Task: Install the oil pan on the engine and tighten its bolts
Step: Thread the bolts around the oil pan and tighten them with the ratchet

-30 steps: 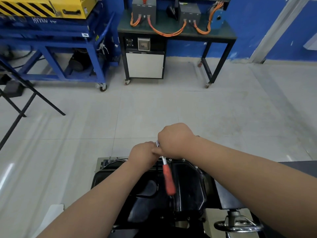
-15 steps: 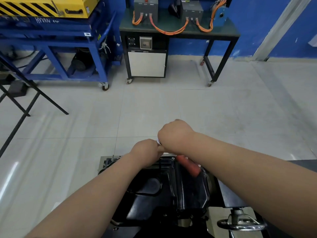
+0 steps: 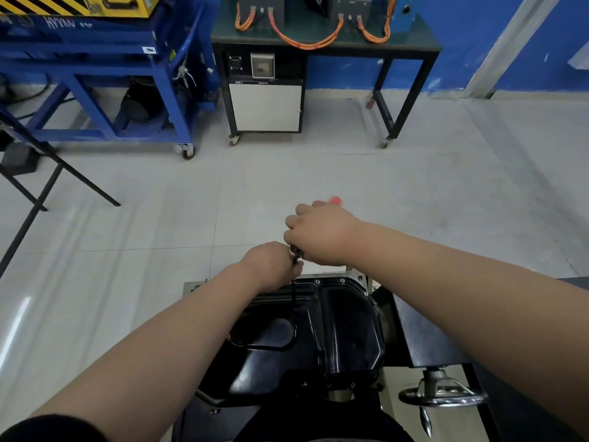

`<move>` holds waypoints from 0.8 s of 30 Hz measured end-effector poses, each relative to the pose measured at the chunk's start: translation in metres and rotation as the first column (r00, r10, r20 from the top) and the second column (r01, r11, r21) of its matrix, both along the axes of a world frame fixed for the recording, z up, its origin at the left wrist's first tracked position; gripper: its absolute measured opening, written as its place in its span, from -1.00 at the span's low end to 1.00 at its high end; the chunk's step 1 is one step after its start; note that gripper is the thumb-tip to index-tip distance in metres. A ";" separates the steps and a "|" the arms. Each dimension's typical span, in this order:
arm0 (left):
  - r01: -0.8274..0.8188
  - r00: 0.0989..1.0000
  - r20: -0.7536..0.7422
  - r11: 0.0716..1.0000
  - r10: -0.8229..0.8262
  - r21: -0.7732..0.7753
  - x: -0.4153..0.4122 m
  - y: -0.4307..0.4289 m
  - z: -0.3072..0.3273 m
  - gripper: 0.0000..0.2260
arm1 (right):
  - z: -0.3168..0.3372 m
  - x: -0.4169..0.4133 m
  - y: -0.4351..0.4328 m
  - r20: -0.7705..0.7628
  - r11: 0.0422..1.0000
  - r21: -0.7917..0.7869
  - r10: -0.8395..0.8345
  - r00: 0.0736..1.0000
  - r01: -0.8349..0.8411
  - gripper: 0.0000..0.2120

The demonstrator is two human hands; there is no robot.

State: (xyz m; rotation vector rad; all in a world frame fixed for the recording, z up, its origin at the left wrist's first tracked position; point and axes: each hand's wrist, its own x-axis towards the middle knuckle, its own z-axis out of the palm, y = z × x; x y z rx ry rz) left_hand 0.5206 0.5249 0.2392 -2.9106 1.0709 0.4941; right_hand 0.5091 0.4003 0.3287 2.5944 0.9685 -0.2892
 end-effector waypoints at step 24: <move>-0.003 1.000 0.026 0.999 0.004 -0.038 -0.007 -0.003 -0.002 -0.67 | -0.002 -0.006 -0.016 -0.019 1.000 0.024 0.019 1.000 -0.018 -0.80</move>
